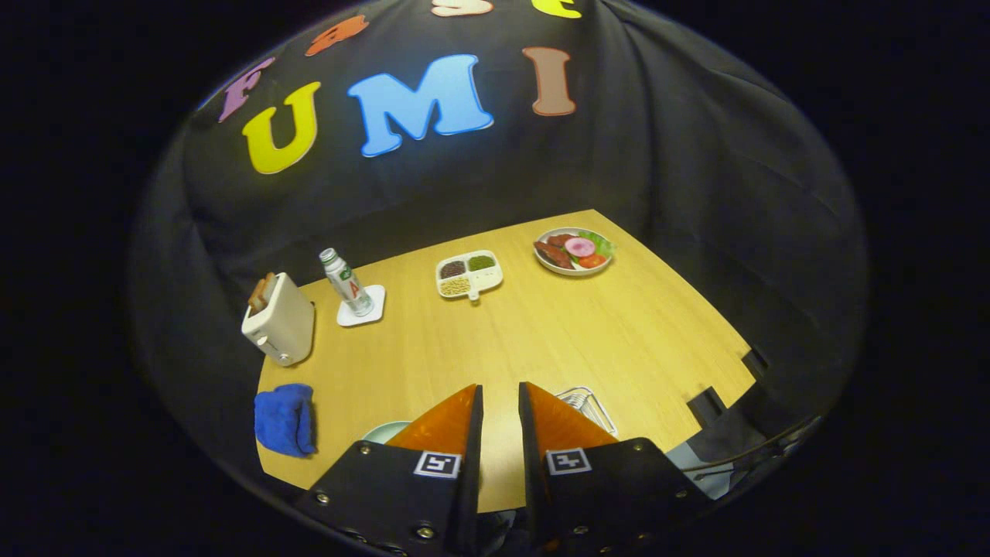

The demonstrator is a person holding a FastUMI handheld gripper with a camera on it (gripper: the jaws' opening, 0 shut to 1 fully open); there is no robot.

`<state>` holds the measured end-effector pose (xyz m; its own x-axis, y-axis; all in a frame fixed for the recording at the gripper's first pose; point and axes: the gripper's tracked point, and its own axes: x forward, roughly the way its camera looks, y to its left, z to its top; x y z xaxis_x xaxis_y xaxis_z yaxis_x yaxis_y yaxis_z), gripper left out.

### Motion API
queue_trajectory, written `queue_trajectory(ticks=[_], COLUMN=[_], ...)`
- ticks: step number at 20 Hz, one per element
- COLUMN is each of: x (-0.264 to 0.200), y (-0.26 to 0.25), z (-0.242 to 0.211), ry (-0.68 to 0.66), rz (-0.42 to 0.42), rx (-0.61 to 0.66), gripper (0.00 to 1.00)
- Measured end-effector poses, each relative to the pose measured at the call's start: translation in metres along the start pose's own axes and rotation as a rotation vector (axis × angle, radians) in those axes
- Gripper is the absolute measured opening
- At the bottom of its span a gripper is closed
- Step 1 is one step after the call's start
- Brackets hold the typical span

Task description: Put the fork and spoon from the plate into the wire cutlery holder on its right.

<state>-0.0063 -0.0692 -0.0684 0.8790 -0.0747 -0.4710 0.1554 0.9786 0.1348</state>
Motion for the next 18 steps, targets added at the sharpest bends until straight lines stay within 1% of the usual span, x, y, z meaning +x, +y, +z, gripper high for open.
queue_trajectory(ticks=[4, 11, 15, 18], x=[0.007, 0.026, 0.035, 0.045], y=[0.055, 0.118, 0.132, 0.136], z=[-0.029, -0.121, -0.175, -0.214], ry=[0.051, 0.255, 0.386, 0.490], rz=[0.099, 0.247, 0.310, 0.329], rx=[-0.056, -0.208, -0.294, -0.342], gripper=[0.26, 0.26, 0.26, 0.26])
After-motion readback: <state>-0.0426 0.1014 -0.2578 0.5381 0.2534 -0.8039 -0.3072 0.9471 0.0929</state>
